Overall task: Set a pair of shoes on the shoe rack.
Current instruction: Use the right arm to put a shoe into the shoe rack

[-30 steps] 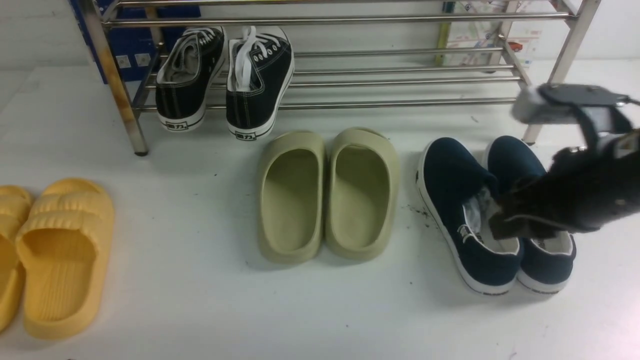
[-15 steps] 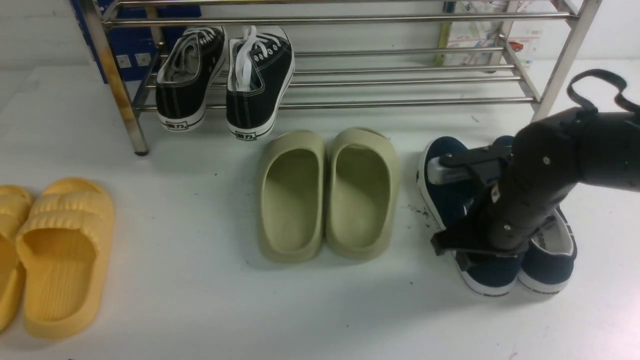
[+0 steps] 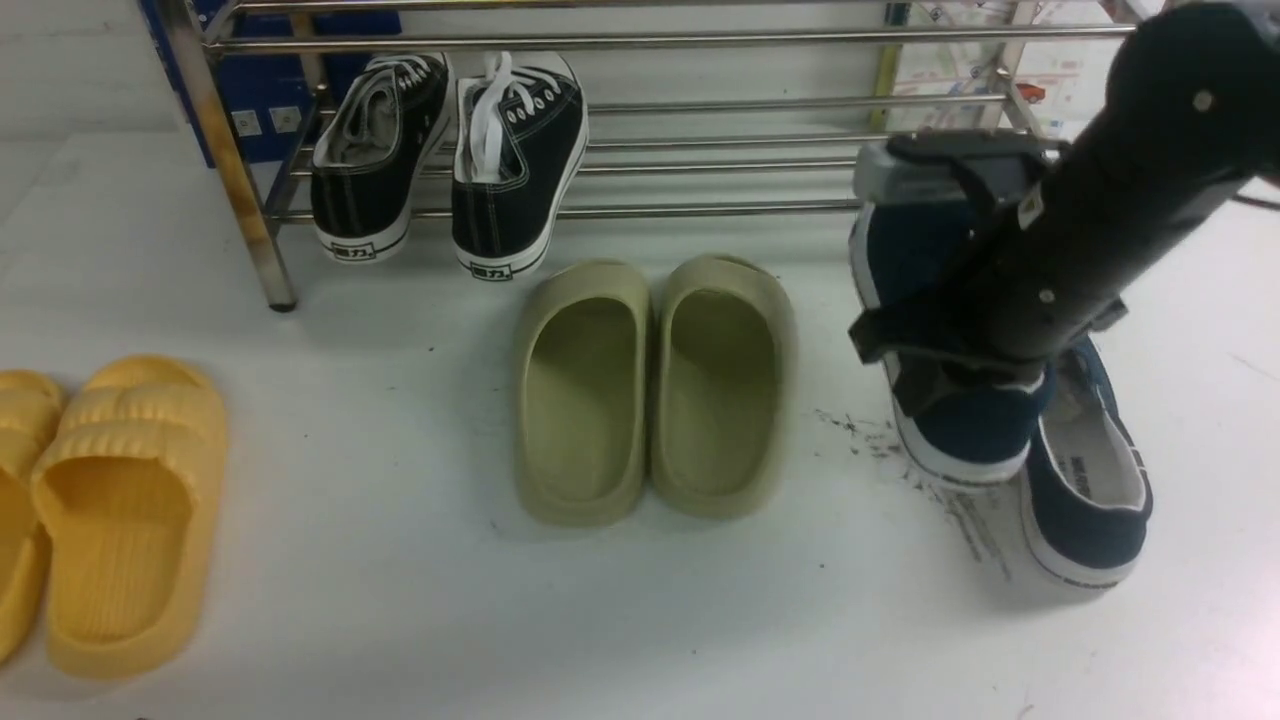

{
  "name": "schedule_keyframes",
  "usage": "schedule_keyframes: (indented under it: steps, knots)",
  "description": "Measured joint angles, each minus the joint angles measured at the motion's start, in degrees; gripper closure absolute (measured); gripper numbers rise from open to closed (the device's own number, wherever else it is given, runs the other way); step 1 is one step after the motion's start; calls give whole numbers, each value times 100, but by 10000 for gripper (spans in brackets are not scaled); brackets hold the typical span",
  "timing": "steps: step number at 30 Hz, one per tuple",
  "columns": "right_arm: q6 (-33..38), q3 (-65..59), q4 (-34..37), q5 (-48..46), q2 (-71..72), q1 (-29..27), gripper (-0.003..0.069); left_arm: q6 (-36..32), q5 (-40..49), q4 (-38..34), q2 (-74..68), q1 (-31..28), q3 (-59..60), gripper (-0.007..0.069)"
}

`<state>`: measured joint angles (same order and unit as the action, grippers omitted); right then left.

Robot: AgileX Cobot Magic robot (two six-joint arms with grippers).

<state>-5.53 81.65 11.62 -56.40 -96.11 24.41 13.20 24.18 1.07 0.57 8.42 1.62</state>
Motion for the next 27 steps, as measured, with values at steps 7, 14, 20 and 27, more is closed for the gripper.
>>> schedule_keyframes:
  steps: [7, 14, 20, 27]
  knots:
    - [151, 671, 0, 123, -464, -213, 613, 0, 0, 0, 0, 0, 0, 491]
    - [883, 777, 68, 558, -921, -330, 613, 0, 0, 0, 0, 0, 0, 484]
    - [993, 777, 202, 974, -1181, -330, 613, 0, 0, 0, 0, 0, 0, 475]
    - [995, 1242, 161, 1233, -1616, -330, 613, 0, 0, 0, 0, 0, 0, 470]
